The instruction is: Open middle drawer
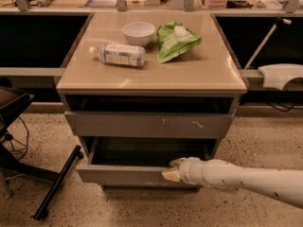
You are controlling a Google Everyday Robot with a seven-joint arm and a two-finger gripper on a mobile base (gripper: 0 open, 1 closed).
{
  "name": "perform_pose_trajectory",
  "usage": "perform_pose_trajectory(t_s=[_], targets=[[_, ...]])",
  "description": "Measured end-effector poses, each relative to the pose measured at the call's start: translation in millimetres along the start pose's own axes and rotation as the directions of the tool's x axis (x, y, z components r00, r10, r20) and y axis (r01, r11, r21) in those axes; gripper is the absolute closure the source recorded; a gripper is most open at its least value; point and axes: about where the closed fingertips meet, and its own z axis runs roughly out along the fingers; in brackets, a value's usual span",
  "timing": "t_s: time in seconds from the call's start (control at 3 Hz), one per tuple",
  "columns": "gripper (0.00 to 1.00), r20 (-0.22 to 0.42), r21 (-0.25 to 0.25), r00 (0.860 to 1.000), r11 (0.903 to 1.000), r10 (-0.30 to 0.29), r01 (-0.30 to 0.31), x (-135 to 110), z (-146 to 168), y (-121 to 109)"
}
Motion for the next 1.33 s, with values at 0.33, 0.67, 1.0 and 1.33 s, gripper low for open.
perform_pose_trajectory(t_s=[0.33, 0.67, 1.0, 1.33], targets=[[1.0, 0.0, 0.0, 1.0, 1.0, 0.0, 0.0, 0.0, 0.0, 0.0], [1.0, -0.009, -0.016, 1.0, 0.9999, -0.004, 0.004, 1.7, 1.4, 1.5], [1.0, -0.015, -0.053, 0.999, 0.9981, -0.034, 0.034, 10.7, -2.1, 20.0], [1.0, -0.015, -0.053, 0.999, 0.998, -0.035, 0.034, 6.6, -6.3, 20.3]])
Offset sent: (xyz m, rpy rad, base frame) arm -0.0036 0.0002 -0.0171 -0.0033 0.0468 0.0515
